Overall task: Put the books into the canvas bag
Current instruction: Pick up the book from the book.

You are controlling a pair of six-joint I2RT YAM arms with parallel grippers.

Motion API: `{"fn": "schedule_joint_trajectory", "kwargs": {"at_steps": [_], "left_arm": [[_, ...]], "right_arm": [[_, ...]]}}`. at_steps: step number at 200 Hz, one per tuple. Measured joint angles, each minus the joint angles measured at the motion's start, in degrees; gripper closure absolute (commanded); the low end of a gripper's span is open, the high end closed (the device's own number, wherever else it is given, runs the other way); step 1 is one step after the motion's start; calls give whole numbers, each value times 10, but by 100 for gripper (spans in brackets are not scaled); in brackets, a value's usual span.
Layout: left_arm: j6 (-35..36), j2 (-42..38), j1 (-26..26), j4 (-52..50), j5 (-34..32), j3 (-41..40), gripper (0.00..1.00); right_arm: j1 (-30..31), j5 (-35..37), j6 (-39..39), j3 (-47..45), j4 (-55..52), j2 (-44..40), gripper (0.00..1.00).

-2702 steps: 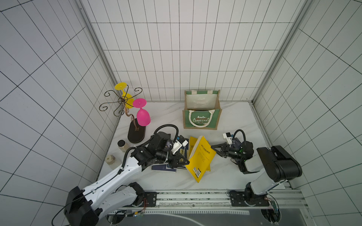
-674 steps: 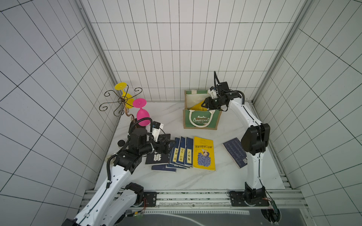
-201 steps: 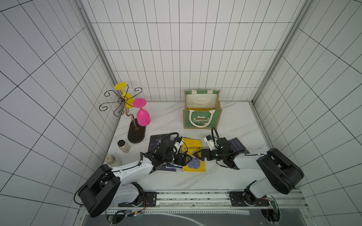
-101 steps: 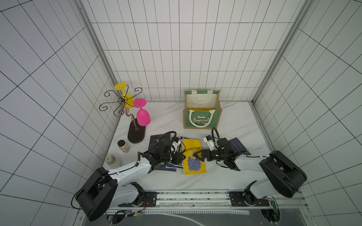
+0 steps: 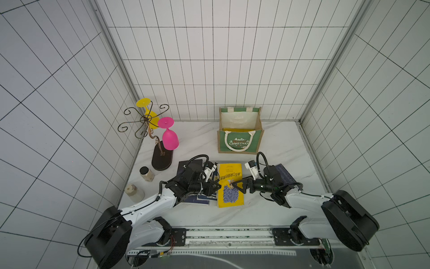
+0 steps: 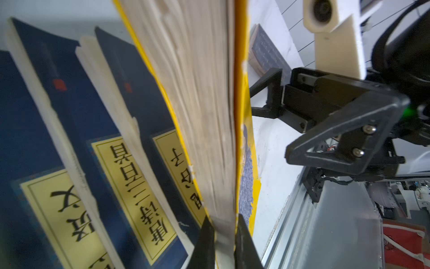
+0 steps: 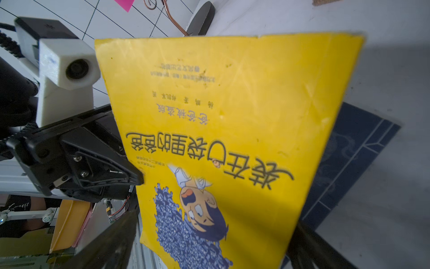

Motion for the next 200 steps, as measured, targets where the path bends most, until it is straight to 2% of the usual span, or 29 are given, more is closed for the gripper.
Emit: {"fn": "schedule_joint_trajectory", "kwargs": {"at_steps": [45, 73, 125, 129, 146, 158, 166, 170, 185, 200], "left_arm": [[-3, -27, -2, 68, 53, -11, 100], [-6, -25, -2, 88, 76, -12, 100], [-8, -10, -2, 108, 97, -12, 100], [-8, -10, -2, 108, 98, -12, 100], [-8, -10, -2, 108, 98, -12, 100], [-8, -10, -3, 108, 98, -12, 77], [-8, -10, -3, 108, 97, -12, 52], [-10, -11, -3, 108, 96, -12, 44], [-15, -13, -3, 115, 94, -12, 28], [-27, -18, -3, 129, 92, -15, 17]], "right_arm": [[-51, -120, 7, -12, 99, 0, 9], [-66, -183, 10, -12, 136, 0, 22], [-72, -247, 2, -10, 125, -20, 65], [-72, -249, -3, -10, 115, -27, 70], [-73, -255, -22, -7, 72, -53, 100], [-73, -255, -29, -1, 44, -66, 100], [-73, -255, -31, 3, 26, -73, 100], [-73, -254, -31, 5, 20, -76, 100], [-73, -248, -21, 7, 3, -93, 100], [-71, -227, 9, 7, 6, -119, 100]]}}
